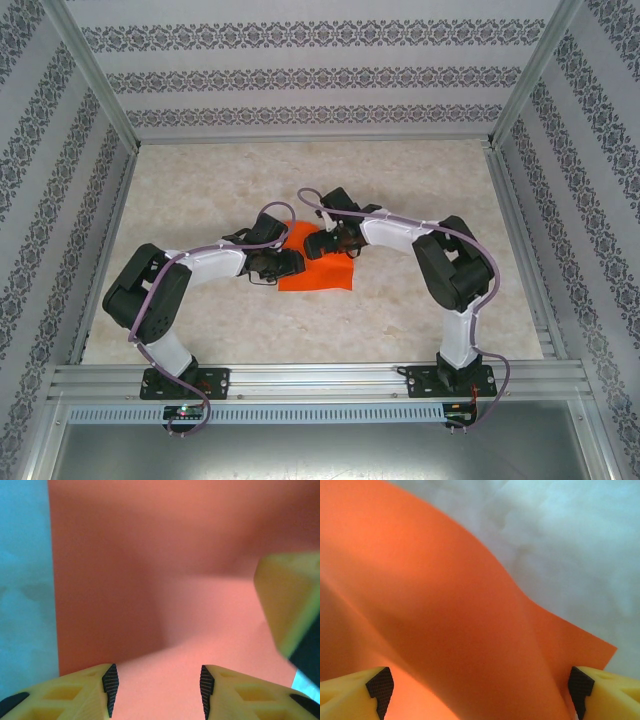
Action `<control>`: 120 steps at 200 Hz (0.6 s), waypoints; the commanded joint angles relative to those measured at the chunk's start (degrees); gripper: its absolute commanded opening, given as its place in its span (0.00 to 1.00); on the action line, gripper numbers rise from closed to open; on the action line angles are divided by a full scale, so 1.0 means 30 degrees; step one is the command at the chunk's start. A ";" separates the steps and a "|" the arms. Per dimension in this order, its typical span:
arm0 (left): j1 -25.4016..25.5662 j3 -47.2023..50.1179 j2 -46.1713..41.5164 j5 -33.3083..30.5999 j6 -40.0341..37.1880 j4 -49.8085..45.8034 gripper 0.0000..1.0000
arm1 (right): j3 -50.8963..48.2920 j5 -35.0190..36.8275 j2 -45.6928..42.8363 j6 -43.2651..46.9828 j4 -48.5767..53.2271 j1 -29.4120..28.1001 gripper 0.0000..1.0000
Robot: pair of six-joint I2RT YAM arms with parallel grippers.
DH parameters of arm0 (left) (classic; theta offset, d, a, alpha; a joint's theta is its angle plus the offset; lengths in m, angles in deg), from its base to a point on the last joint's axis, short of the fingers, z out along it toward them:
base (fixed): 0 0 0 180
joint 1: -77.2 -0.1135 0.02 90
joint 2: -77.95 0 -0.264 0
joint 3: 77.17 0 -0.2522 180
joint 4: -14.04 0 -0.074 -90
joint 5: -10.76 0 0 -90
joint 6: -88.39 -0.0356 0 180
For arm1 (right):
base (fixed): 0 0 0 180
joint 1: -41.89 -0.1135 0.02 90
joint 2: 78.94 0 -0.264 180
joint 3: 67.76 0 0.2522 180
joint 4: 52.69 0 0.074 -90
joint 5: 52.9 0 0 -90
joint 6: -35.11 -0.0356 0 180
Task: Fold a paper plane with a square sheet of paper (fold left side to right side)
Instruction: Pick up the square sheet of paper from the center of the table.
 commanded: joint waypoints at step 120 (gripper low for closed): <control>-0.0307 -0.0256 -0.2688 -0.0676 -0.0990 -0.1039 0.59 | -0.0471 -0.3582 -0.2035 -0.0384 0.0339 0.0796 0.42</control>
